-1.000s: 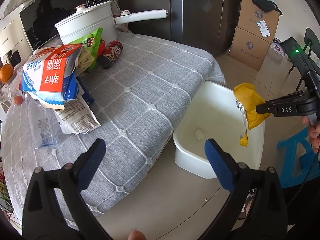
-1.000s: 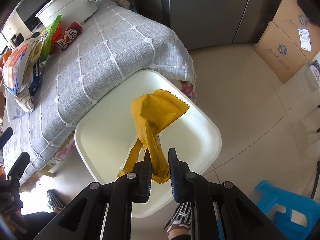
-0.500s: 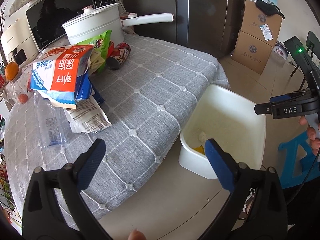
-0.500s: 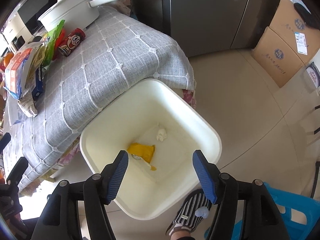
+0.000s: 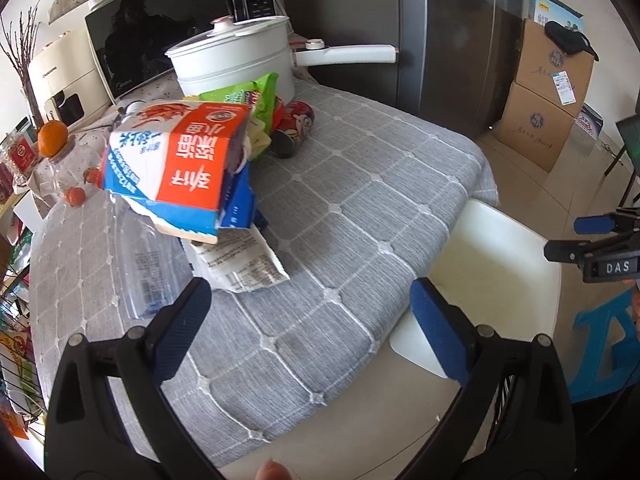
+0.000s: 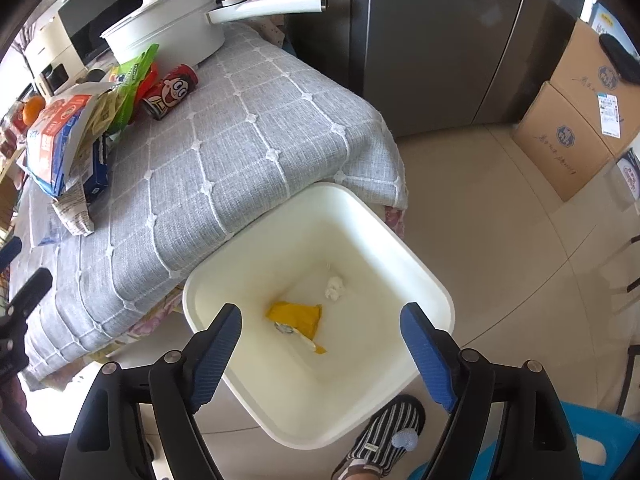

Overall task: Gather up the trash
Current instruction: 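Reach into the trash pile and grasp the blue-and-white carton with the left tool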

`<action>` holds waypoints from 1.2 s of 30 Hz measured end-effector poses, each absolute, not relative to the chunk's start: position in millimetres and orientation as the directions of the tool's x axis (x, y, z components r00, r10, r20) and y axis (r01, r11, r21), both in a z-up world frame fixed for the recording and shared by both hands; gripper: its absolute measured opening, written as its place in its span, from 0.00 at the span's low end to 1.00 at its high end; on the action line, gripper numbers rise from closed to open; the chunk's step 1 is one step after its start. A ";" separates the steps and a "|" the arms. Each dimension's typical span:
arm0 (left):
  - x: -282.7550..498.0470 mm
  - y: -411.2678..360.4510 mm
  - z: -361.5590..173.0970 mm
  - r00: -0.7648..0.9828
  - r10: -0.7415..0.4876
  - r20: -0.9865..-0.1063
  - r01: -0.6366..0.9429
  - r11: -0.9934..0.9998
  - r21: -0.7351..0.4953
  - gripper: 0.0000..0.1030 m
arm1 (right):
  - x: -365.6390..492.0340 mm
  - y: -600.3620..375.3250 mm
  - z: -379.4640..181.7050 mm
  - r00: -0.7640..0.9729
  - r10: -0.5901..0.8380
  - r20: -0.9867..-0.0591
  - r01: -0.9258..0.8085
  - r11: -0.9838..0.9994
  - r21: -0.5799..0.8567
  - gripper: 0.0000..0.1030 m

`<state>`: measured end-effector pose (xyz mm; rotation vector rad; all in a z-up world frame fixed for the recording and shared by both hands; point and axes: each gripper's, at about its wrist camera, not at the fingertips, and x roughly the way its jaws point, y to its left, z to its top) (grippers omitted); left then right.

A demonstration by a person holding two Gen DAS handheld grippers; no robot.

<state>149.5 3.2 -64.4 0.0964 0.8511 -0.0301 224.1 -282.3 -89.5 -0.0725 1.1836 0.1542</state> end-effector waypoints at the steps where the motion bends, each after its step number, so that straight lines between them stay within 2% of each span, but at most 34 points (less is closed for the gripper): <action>1: 154.6 9.8 -63.8 0.659 0.020 -0.752 0.054 0.996 0.073 0.96 | 224.8 -279.8 -88.7 0.369 0.083 -0.926 -0.164 0.986 0.023 0.81; 4: 169.2 38.7 -62.3 0.657 0.000 -0.754 0.010 1.000 0.008 0.96 | 227.5 -275.8 -87.3 0.377 0.084 -0.922 -0.173 0.985 0.019 0.81; 9: 187.4 98.5 -51.8 0.691 -0.124 -0.712 -0.073 0.968 -0.239 0.96 | 236.3 -274.1 -84.8 0.383 0.098 -0.919 -0.158 0.987 0.039 0.81; 12: 197.3 124.0 -40.9 0.725 -0.117 -0.679 -0.086 0.962 -0.258 0.96 | 242.2 -271.0 -84.0 0.384 0.109 -0.917 -0.152 0.987 0.053 0.81; 16: 215.4 143.8 -32.9 0.737 -0.082 -0.671 -0.068 0.979 -0.195 0.96 | 249.3 -262.6 -83.1 0.389 0.118 -0.914 -0.159 0.986 0.060 0.81; 21: 238.4 155.0 -29.1 0.726 -0.097 -0.680 -0.009 0.988 -0.151 0.96 | 257.1 -247.1 -84.3 0.383 0.134 -0.914 -0.171 0.983 0.072 0.81; 29: 235.7 91.1 -46.3 0.688 0.146 -0.711 0.007 0.978 0.208 0.96 | 263.6 -225.2 -85.1 0.370 0.175 -0.912 -0.187 0.976 0.112 0.81; 36: 236.4 55.4 -51.5 0.704 0.324 -0.632 -0.062 0.914 0.400 0.96 | 263.4 -219.0 -86.7 0.362 0.182 -0.914 -0.191 0.975 0.118 0.81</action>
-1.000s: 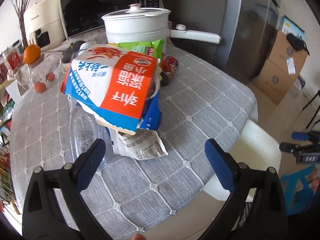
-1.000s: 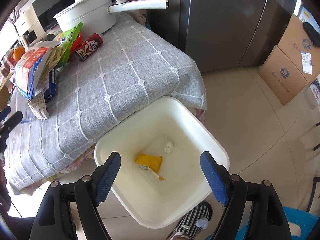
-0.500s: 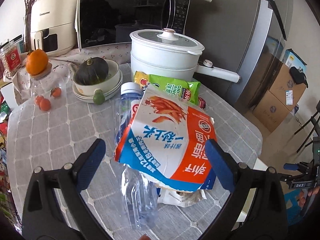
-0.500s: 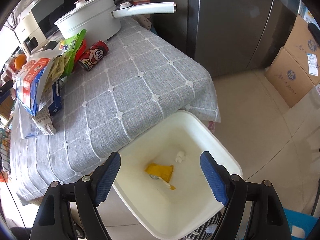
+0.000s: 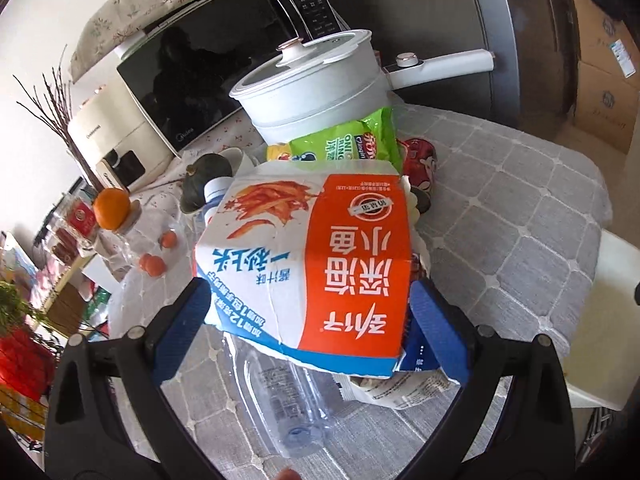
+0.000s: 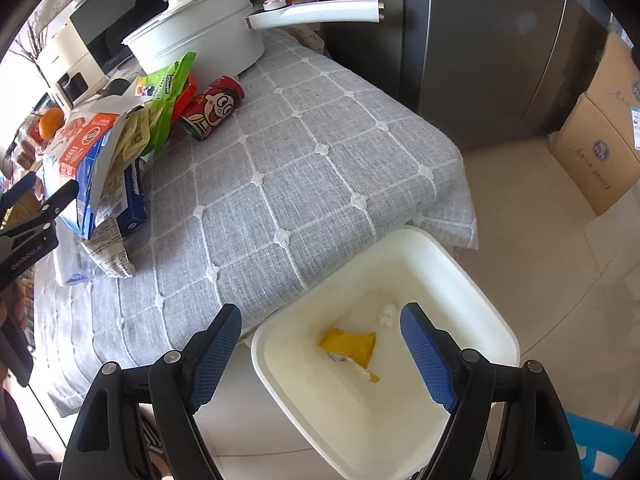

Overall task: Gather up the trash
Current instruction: 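Reach into the trash pile and grasp the blue-and-white carton with the left tool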

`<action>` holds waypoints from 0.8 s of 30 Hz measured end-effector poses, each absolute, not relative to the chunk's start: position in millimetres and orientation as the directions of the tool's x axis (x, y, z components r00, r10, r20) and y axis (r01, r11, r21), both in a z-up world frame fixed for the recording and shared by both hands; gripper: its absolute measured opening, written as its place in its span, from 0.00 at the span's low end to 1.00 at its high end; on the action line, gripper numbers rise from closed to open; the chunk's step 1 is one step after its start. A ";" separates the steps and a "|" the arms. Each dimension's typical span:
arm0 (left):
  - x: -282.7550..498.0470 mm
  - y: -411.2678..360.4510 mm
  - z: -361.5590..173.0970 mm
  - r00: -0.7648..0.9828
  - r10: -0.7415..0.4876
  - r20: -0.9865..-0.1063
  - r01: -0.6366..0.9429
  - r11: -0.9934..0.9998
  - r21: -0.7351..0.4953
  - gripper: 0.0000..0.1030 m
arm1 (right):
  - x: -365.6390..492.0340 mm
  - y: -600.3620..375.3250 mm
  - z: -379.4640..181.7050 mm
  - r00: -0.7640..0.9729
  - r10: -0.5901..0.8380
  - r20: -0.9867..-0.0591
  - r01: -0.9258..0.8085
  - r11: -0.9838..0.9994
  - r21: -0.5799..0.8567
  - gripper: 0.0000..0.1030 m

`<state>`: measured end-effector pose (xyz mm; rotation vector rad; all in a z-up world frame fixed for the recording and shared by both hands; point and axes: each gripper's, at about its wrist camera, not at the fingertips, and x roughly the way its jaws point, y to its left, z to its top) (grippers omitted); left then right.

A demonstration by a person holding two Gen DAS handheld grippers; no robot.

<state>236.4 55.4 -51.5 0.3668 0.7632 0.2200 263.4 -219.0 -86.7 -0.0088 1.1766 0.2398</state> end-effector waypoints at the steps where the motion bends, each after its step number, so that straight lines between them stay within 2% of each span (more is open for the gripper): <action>1: 237.6 53.2 -52.9 0.701 0.355 -0.619 -0.075 0.900 0.430 0.96 | 263.1 -220.0 -86.2 0.363 0.183 -0.914 -0.190 0.974 0.120 0.81; 8: 250.3 42.1 -65.3 0.658 0.461 -0.596 -0.122 0.846 0.519 0.94 | 263.2 -232.4 -84.4 0.368 0.188 -0.910 -0.166 0.977 0.135 0.81; 11: 253.1 45.9 -64.8 0.635 0.452 -0.626 -0.143 0.865 0.480 0.71 | 262.6 -237.1 -83.2 0.367 0.198 -0.909 -0.157 0.976 0.149 0.81; 13: 252.5 48.9 -63.9 0.625 0.438 -0.645 -0.145 0.878 0.456 0.49 | 261.6 -239.1 -81.6 0.370 0.203 -0.906 -0.156 0.976 0.155 0.81; 14: 251.6 50.2 -63.4 0.625 0.433 -0.650 -0.144 0.882 0.449 0.44 | 261.4 -239.7 -81.1 0.372 0.204 -0.905 -0.157 0.975 0.155 0.81; 16: 248.2 53.6 -59.7 0.639 0.415 -0.647 -0.143 0.891 0.430 0.22 | 260.9 -240.7 -80.6 0.375 0.204 -0.904 -0.156 0.975 0.155 0.81; 17: 246.2 56.4 -56.6 0.648 0.400 -0.648 -0.140 0.899 0.414 0.15 | 260.7 -241.2 -80.6 0.375 0.205 -0.904 -0.156 0.975 0.156 0.81; 18: 244.5 57.8 -53.8 0.655 0.384 -0.651 -0.139 0.907 0.397 0.00 | 260.6 -241.3 -80.5 0.375 0.206 -0.904 -0.155 0.975 0.158 0.81; 24: 228.6 88.1 -33.4 0.699 0.289 -0.654 -0.169 0.955 0.242 0.00 | 258.9 -237.8 -77.5 0.382 0.215 -0.899 -0.157 0.974 0.166 0.81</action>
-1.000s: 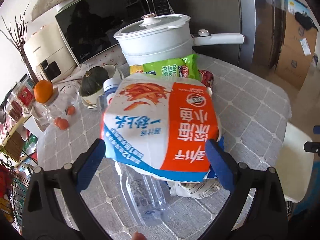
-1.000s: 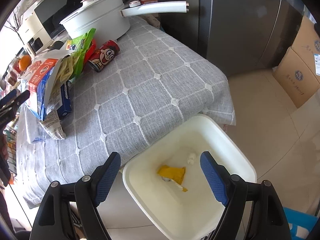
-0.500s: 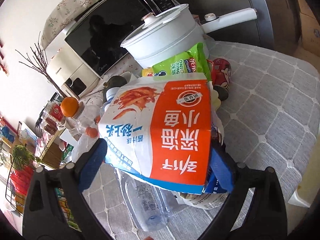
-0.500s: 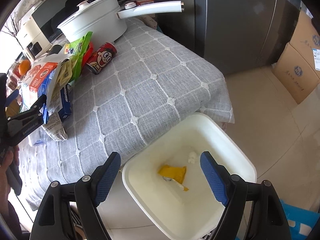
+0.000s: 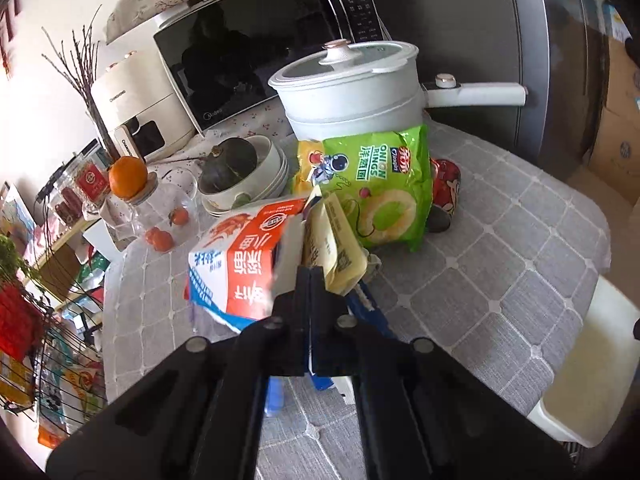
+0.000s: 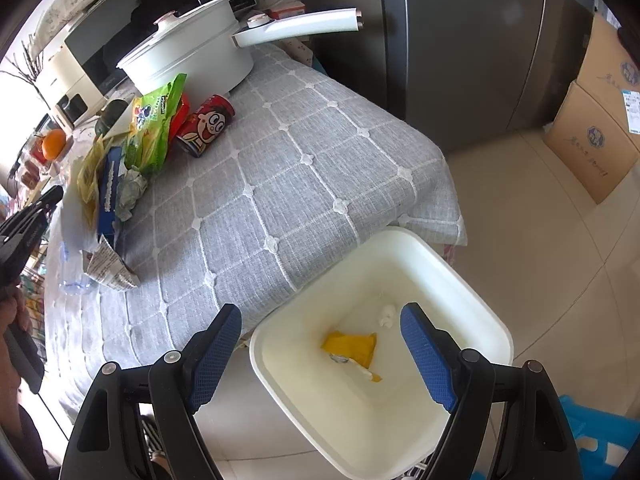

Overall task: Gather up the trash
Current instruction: 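Reach into the trash pile and grasp the blue-and-white carton with the left tool, then grasp the white printed paper wrapper with the right tool while the left tool lifts the carton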

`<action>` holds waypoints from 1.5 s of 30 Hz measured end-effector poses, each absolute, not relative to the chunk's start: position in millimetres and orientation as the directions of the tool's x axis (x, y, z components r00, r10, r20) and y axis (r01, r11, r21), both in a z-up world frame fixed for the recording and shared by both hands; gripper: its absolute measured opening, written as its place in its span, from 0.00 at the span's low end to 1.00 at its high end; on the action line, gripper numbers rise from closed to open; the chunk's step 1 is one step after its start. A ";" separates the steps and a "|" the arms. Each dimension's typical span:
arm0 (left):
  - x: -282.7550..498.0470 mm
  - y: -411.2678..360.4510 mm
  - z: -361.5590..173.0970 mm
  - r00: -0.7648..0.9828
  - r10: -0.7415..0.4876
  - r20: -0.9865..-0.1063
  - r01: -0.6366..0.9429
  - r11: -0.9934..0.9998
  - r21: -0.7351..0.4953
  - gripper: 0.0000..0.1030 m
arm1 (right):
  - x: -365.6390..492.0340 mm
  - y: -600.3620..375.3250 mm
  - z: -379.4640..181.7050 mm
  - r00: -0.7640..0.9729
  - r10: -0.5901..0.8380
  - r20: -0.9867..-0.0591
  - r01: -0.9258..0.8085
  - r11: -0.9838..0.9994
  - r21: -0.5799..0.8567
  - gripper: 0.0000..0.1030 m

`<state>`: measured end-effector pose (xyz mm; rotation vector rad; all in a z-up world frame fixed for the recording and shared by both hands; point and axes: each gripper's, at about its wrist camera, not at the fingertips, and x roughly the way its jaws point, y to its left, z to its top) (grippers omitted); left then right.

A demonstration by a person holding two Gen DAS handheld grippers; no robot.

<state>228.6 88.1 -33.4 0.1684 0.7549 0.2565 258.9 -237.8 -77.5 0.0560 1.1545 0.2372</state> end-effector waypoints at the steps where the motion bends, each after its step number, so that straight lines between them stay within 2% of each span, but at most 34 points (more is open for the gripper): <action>1: 225.2 94.7 -30.6 0.706 0.272 -0.653 -0.173 0.962 0.213 0.00 | 258.6 -236.0 -76.8 0.384 0.218 -0.897 -0.159 0.973 0.168 0.81; 9: 194.6 144.4 -14.7 0.733 0.158 -0.661 -0.213 0.977 -0.004 0.00 | 257.0 -215.4 -73.4 0.387 0.238 -0.891 -0.177 0.967 0.181 0.81; 12: 190.3 154.1 -18.6 0.716 0.088 -0.693 -0.182 0.981 -0.064 0.03 | 256.6 -202.7 -72.8 0.385 0.249 -0.889 -0.191 0.964 0.188 0.81; 14: 189.9 154.4 -24.1 0.705 0.112 -0.700 -0.182 0.983 -0.027 0.34 | 255.7 -193.8 -72.2 0.383 0.261 -0.886 -0.199 0.960 0.197 0.81; 15: 189.8 153.9 -26.8 0.704 0.131 -0.698 -0.188 0.982 -0.005 0.67 | 255.5 -189.6 -72.1 0.380 0.269 -0.885 -0.203 0.958 0.204 0.81; 16: 188.9 153.0 -29.1 0.710 0.140 -0.690 -0.186 0.983 0.009 0.76 | 255.4 -185.5 -72.1 0.378 0.276 -0.884 -0.207 0.956 0.209 0.81; 20: 196.9 156.7 -41.5 0.702 0.054 -0.711 -0.122 0.992 -0.044 0.75 | 253.5 -172.2 -74.0 0.369 0.281 -0.886 -0.232 0.951 0.204 0.81; 23: 210.8 155.0 -56.5 0.667 0.050 -0.743 -0.102 0.994 -0.025 0.64 | 253.0 -167.4 -76.1 0.366 0.269 -0.891 -0.249 0.951 0.184 0.81; 24: 217.7 156.7 -64.1 0.643 0.034 -0.766 -0.102 0.994 -0.041 0.53 | 253.6 -167.1 -77.4 0.367 0.261 -0.893 -0.250 0.952 0.175 0.81; 25: 222.9 158.9 -71.4 0.619 0.005 -0.785 -0.100 0.992 -0.072 0.38 | 254.4 -167.5 -78.8 0.366 0.255 -0.895 -0.247 0.954 0.170 0.81; 27: 226.3 161.3 -79.6 0.596 -0.022 -0.802 -0.103 0.989 -0.103 0.18 | 256.0 -169.9 -81.3 0.361 0.251 -0.898 -0.237 0.956 0.172 0.81; 29: 218.3 157.8 -75.1 0.628 -0.023 -0.778 -0.089 0.991 -0.101 0.14 | 257.7 -172.0 -82.8 0.356 0.255 -0.899 -0.227 0.957 0.181 0.81; 30: 212.8 155.2 -70.1 0.643 -0.021 -0.765 -0.078 0.993 -0.093 0.08 | 258.1 -172.2 -82.5 0.356 0.259 -0.898 -0.224 0.957 0.187 0.81; 34: 187.5 154.2 -41.2 0.704 -0.026 -0.710 -0.067 0.992 -0.103 0.07 | 257.0 -167.3 -78.9 0.363 0.277 -0.890 -0.228 0.952 0.203 0.81; 39: 144.8 169.6 -7.1 0.771 -0.054 -0.635 -0.093 0.976 -0.196 0.07 | 251.9 -144.9 -76.5 0.351 0.312 -0.883 -0.265 0.937 0.226 0.81; 45: 104.3 184.2 6.6 0.807 -0.047 -0.588 -0.110 0.967 -0.228 0.01 | 244.6 -100.8 -82.8 0.340 0.337 -0.878 -0.353 0.911 0.213 0.81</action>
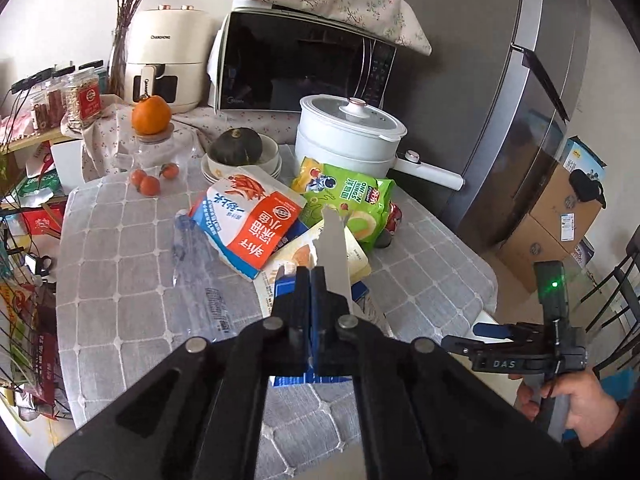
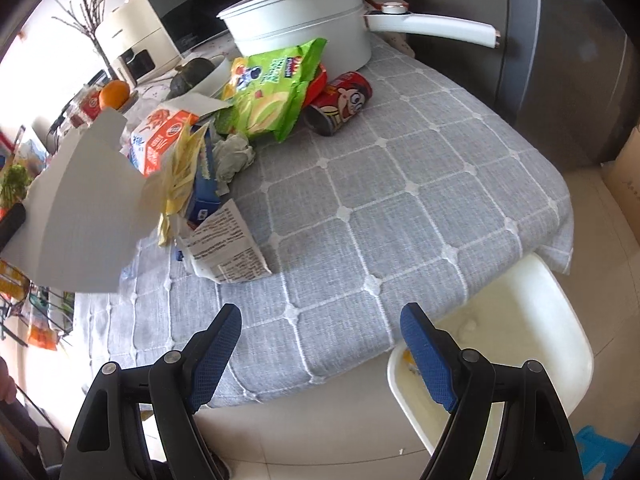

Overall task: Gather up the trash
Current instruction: 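Grasp the white printed paper wrapper with the right tool while the left tool lifts the carton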

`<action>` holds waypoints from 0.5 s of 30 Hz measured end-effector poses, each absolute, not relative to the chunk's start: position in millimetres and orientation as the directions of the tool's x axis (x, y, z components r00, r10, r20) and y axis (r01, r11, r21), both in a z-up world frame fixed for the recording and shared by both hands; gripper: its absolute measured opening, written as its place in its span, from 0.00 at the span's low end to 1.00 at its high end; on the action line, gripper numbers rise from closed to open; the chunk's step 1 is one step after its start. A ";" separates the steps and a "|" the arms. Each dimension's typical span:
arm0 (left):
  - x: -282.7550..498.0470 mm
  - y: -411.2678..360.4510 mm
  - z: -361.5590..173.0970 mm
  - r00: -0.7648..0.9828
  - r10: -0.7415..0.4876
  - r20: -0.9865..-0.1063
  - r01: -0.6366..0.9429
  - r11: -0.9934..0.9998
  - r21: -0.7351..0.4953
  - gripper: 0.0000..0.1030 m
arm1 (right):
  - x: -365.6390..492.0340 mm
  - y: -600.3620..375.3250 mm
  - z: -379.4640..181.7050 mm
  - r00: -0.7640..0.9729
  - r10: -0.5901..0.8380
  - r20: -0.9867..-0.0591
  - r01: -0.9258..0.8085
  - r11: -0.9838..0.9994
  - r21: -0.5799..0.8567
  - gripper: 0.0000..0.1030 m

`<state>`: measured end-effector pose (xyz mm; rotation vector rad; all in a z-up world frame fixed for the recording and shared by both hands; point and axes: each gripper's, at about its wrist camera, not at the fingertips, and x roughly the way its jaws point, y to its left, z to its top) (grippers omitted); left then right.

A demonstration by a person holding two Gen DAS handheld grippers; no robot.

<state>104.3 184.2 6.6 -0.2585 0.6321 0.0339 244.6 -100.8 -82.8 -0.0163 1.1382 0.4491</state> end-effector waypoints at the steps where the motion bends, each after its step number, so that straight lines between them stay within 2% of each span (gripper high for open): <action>1: 99.4 187.4 7.8 0.812 -0.042 -0.582 -0.115 0.966 -0.230 0.01 | 244.4 -93.2 -85.8 0.335 0.343 -0.878 -0.368 0.905 0.213 0.81; 10: 84.2 211.2 2.0 0.808 -0.042 -0.588 -0.133 0.958 -0.253 0.01 | 262.4 -33.4 -112.8 0.281 0.439 -0.853 -0.453 0.845 0.286 0.81; 15: 78.6 224.3 -0.6 0.805 -0.052 -0.590 -0.145 0.949 -0.281 0.01 | 271.6 -3.5 -130.8 0.268 0.447 -0.854 -0.475 0.832 0.287 0.81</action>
